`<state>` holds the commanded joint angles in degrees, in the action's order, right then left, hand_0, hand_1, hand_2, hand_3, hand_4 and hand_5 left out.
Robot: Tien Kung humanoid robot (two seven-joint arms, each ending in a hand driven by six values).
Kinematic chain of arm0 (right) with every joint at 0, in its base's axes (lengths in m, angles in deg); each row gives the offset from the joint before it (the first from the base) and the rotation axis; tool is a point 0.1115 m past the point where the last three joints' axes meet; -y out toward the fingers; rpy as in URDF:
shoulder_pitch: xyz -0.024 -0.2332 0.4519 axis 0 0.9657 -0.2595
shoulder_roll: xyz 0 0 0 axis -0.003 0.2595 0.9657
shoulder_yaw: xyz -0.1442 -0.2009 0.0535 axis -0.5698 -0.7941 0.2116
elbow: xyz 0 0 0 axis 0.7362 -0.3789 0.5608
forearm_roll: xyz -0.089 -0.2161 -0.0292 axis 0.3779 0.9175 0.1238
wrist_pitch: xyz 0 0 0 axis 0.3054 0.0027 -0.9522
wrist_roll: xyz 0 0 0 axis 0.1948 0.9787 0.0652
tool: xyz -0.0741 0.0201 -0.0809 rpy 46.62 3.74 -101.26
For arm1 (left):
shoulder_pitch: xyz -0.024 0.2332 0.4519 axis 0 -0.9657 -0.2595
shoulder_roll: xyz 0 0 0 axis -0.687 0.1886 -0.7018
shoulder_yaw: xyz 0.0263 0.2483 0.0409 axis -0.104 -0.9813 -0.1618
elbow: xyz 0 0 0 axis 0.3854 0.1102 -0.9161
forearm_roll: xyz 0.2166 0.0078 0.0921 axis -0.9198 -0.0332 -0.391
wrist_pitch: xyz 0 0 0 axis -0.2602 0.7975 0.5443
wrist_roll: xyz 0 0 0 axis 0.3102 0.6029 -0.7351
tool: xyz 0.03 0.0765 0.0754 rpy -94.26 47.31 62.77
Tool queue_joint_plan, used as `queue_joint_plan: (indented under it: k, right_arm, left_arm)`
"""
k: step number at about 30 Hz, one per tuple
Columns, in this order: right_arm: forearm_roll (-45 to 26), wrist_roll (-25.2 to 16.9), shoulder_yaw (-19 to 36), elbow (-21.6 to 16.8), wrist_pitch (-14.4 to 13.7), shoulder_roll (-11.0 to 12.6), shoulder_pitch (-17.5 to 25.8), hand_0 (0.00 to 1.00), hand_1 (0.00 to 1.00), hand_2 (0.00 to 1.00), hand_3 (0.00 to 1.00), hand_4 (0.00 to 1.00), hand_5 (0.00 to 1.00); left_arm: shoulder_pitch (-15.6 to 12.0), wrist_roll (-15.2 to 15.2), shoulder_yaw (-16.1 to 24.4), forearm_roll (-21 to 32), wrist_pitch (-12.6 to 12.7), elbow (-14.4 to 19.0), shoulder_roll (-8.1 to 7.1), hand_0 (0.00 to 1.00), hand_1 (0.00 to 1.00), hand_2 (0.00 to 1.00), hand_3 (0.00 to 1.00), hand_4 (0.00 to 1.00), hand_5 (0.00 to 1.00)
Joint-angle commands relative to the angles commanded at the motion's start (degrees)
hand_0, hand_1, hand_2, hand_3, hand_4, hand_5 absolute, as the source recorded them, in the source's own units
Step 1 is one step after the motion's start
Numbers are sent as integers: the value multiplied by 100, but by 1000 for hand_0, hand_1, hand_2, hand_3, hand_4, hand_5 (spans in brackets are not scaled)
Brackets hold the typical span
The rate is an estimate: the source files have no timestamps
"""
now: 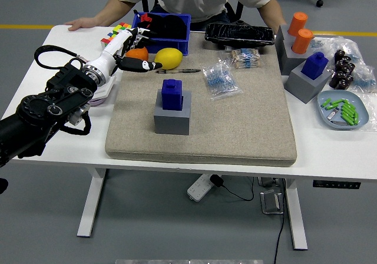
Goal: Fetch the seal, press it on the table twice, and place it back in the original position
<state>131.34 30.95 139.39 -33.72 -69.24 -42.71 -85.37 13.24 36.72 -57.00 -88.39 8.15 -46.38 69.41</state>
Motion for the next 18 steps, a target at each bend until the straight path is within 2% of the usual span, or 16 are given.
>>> queue_joint_plan:
  k: [5,6,11,14,18]
  right_arm:
    - [19,-10,38,0,2,-8,16,753,699,680,638,780,518]
    - [21,-11,55,0,4,-14,26,753,699,680,638,780,518]
    - [45,-7,108,0,8,-33,57,753,699,681,638,779,518]
    - [60,-10,137,0,9,-32,67,753,699,680,638,780,517]
    - [61,-16,161,0,11,-40,71,753,699,680,638,780,517]
  left_arm:
    - [-214,256,326,-166,-319,557,-389,820,788,721,763,978,2]
    - [-292,303,452,-176,-384,723,-513,820,788,721,763,978,2]
    - [-556,475,926,-357,-581,1396,-930,818,785,721,761,989,2]
    - [-710,523,1150,-449,-647,1742,-1145,818,786,723,762,998,2]
    - [-909,545,1335,-628,-660,2052,-1320,818,786,723,762,998,2]
